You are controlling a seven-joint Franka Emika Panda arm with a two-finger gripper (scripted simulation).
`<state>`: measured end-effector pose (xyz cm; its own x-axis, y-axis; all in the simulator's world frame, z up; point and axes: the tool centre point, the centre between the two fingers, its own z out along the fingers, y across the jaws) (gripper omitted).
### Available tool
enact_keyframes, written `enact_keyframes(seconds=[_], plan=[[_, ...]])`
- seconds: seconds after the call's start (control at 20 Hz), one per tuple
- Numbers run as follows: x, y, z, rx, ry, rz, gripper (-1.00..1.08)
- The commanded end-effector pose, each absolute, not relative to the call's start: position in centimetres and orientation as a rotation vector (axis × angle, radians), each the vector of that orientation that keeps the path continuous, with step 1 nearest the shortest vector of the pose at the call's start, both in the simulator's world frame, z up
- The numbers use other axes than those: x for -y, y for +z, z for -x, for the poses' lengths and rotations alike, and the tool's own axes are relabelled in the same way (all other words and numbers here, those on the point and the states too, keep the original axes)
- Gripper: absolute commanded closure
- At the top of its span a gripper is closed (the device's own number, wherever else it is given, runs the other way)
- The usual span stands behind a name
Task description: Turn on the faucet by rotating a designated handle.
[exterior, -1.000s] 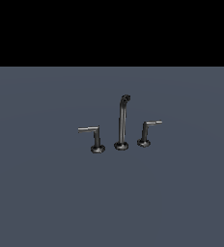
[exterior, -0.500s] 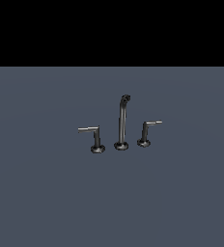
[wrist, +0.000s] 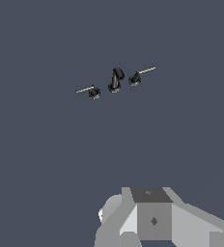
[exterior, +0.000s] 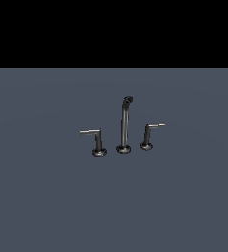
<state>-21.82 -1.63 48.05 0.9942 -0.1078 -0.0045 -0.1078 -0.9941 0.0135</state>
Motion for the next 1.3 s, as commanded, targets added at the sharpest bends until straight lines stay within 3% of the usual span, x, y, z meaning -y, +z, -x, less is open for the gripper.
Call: enact_keyframes(seconds=[0.0, 0.6, 1.25], plan=[[1.9, 47.5, 20.6, 0.225, -0.008, -3.120, 1.08], [4.2, 42.4, 11.7, 0.643, -0.005, -3.063, 1.08], [7.8, 33.1, 2.8, 1.132, -0.002, -2.922, 1.08]])
